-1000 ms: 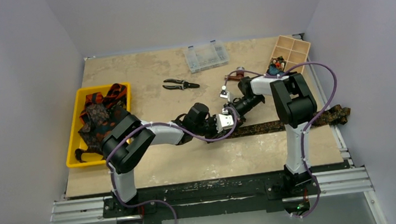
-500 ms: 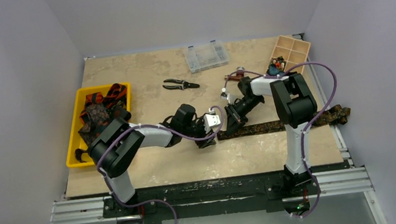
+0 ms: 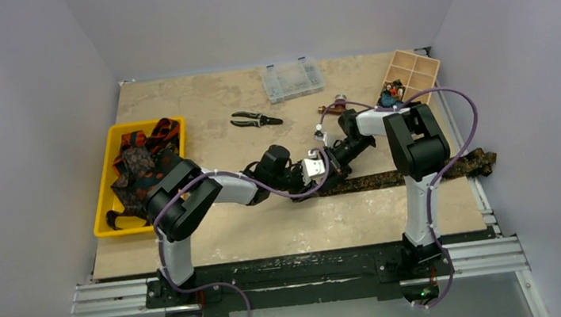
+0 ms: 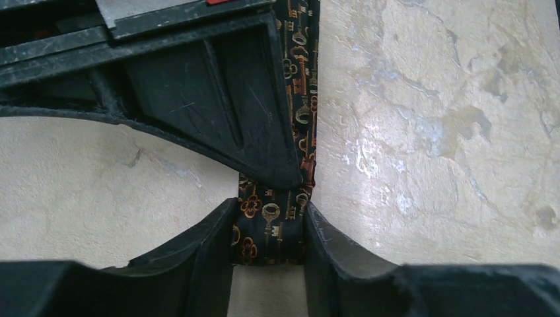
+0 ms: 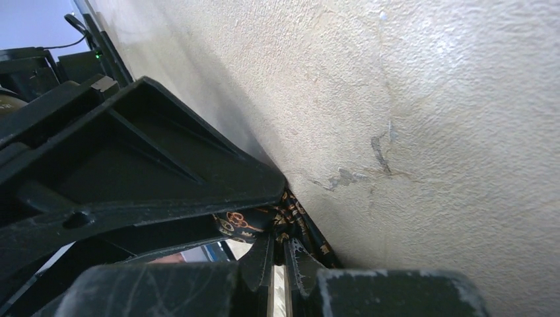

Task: Roll the ties
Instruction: Roll the tie at the center of the board.

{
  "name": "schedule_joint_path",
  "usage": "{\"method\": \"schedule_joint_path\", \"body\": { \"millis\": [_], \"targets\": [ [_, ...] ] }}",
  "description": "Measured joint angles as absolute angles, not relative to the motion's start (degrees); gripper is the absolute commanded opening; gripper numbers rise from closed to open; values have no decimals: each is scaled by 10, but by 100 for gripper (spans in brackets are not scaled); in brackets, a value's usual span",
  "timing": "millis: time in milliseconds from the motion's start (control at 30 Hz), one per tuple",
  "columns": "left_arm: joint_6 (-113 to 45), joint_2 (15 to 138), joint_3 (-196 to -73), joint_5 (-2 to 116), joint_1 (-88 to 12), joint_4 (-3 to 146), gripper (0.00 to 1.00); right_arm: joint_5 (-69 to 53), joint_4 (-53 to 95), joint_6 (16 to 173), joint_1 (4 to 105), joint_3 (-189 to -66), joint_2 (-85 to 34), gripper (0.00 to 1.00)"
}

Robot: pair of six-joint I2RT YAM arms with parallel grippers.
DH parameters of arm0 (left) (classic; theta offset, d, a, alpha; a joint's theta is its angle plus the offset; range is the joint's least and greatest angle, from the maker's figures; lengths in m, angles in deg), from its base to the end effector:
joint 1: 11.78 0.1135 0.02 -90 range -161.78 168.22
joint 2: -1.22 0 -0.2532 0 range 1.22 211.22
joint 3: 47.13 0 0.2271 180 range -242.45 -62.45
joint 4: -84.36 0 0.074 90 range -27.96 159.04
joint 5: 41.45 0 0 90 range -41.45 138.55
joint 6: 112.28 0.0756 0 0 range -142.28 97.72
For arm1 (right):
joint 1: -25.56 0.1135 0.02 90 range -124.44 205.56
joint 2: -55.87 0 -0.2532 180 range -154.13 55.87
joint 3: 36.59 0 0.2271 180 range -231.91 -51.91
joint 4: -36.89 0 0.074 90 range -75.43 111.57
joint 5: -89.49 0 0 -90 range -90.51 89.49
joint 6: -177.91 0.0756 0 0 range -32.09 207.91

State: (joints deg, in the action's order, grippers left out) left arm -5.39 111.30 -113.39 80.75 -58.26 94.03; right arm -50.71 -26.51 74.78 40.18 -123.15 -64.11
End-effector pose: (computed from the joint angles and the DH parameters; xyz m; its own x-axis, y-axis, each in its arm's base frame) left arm 0.2359 -0.3069 0.1166 -0.1034 0.4659 -0.8788 0.9900 0.1333 -0.0458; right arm 0.2965 0.1374 0.0862 -0.9190 -0.3900 -0.0576 -0.2896 0.5687 0.7699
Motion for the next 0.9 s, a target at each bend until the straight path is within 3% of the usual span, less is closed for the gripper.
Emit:
{"method": "schedule_joint_path", "body": {
  "millis": [100, 167, 267, 433, 500, 600, 633, 800, 900],
  "targets": [
    [-53, 1114, -1135, 804, -584, 941, 19, -511, -266, 747, 401, -1232, -641, 24],
    [-52, 1112, -1134, 801, -585, 938, 18, -521, -271, 746, 399, -1233, -640, 29],
    [-48, 1102, -1125, 788, -588, 937, 18, -535, -278, 739, 397, -1234, -636, 27],
    [-46, 1093, -1117, 770, -594, 934, 18, -541, -281, 728, 397, -1234, -633, 16],
    [-46, 1093, -1117, 765, -596, 933, 18, -542, -283, 722, 397, -1235, -634, 24],
    [-47, 1092, -1117, 762, -597, 932, 17, -543, -298, 711, 397, -1251, -645, 44],
    [-47, 1092, -1117, 760, -597, 932, 18, -546, -304, 707, 396, -1255, -648, 46],
    [-47, 1091, -1117, 756, -599, 931, 17, -565, -321, 693, 386, -1255, -648, 34],
    [-47, 1091, -1117, 754, -599, 930, 17, -570, -319, 692, 378, -1244, -648, 34]
  ]
}}
